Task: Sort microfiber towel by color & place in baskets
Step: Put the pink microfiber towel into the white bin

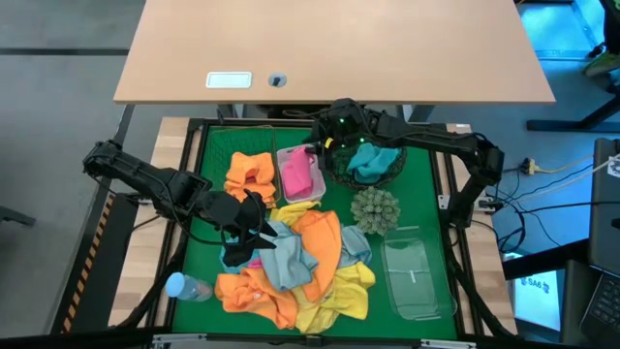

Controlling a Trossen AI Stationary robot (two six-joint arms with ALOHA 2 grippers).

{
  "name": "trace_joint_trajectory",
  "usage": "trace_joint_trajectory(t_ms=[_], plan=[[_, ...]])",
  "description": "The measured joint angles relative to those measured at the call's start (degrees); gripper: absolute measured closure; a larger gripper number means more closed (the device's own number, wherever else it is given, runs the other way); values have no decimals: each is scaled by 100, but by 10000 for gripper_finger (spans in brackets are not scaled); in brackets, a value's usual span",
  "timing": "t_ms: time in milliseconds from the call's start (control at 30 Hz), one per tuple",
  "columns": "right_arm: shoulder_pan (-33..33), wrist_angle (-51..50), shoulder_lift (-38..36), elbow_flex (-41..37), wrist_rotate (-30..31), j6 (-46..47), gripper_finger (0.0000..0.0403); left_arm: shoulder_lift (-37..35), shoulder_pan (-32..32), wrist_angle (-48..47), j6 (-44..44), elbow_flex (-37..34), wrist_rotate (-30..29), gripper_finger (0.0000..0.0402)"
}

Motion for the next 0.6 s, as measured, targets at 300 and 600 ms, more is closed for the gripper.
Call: trace_joint_trajectory(t_ms=[300, 600], plan=[[0, -87, 0, 0, -2, 32, 197, 0, 0, 0, 0, 0, -1, 255], [0, -867, 0, 0, -7, 2000, 189, 0, 0, 0, 0, 0, -2, 255]])
